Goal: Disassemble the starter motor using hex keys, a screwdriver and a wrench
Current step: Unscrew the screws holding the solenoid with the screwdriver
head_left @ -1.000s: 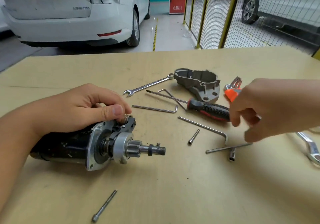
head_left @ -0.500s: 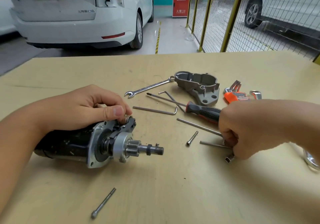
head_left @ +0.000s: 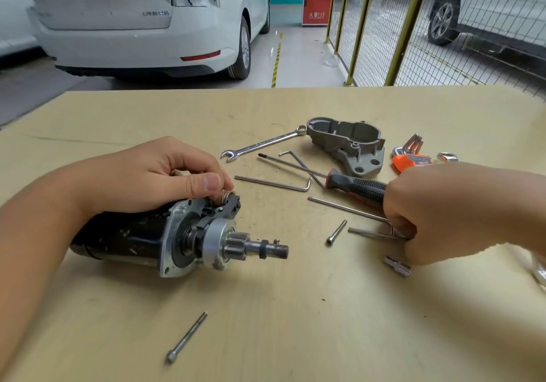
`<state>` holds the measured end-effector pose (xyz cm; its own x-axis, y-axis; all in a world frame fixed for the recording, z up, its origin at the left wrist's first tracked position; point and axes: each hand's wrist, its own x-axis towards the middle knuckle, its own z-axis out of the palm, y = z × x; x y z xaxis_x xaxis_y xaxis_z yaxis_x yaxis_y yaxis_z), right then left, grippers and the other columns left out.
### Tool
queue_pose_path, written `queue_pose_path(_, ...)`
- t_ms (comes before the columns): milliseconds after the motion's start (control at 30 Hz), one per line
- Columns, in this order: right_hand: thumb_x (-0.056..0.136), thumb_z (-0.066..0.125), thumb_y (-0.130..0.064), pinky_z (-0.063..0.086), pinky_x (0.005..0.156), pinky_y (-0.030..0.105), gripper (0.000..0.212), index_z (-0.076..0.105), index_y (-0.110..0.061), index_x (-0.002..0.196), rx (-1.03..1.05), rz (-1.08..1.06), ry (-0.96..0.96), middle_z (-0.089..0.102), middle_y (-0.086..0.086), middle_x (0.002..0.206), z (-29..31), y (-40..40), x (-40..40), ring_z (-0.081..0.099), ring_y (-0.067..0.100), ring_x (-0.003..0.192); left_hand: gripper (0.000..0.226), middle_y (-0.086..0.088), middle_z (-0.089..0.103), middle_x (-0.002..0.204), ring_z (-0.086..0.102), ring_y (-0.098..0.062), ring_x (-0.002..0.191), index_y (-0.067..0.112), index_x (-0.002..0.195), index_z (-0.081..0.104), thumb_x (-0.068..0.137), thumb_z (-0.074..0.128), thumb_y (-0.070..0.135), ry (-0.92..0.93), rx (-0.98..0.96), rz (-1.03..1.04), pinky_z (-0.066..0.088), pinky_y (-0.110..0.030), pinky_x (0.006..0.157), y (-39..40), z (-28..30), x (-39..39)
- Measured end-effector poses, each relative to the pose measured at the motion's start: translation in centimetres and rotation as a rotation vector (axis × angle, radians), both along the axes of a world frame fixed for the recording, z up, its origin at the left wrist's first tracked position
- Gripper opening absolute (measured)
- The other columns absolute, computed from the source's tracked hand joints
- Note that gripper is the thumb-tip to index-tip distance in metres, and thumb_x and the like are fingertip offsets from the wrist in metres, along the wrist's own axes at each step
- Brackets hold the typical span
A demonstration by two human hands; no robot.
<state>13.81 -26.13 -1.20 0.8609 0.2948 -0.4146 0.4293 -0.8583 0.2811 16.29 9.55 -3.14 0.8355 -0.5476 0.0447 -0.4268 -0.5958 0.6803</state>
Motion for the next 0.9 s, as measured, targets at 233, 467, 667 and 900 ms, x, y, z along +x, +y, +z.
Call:
queue_pose_path(233,0.057,0.046,-0.051,0.050,0.040,0.038,0.036,0.059,-0.022,0.074,0.447,0.140,-0.025,0.053,-0.003,0.051,1.4,-1.8,2.1,0.052,0.016,0.043,0.064,0.003,0.077,0.118,0.069,-0.015,0.120,0.027,0.088,0.078,0.090,0.046,0.083,0.056,-0.063,0.004,0.051,-0.040,0.099,-0.1,0.1,-0.2)
queue_pose_path(467,0.073,0.063,-0.032,0.027,0.041,0.025,0.024,0.062,-0.009,0.066,1.142,0.078,0.215,0.055,0.003,0.053,1.8,1.5,2.2,0.037,0.012,0.046,0.059,-0.001,0.077,0.115,0.070,-0.021,0.114,0.024,0.090,0.078,0.098,0.040,0.069,0.080,-0.070,0.028,0.052,-0.042,0.100,-0.3,0.5,-0.5)
queue_pose_path(667,0.094,0.056,-0.006,0.021,0.044,0.020,0.017,0.058,-0.013,0.079,1.733,-0.196,0.618,0.057,0.013,0.057,0.3,9.8,2.0,0.024,0.015,0.043,0.054,0.003,0.078,0.109,0.072,-0.017,0.106,0.022,0.101,0.078,0.109,0.038,0.056,0.083,-0.057,0.214,0.050,-0.045,0.095,-0.3,0.9,-0.4)
queue_pose_path(900,0.098,0.063,-0.031,0.022,0.041,0.018,0.026,0.066,-0.016,0.077,1.704,-0.303,0.341,0.038,-0.009,0.045,-3.5,11.4,2.6,0.026,0.010,0.038,0.017,-0.010,0.079,0.095,0.073,-0.035,0.096,0.016,0.099,0.081,0.103,0.064,0.015,0.106,-0.042,0.248,0.059,-0.043,0.089,0.5,0.7,0.2)
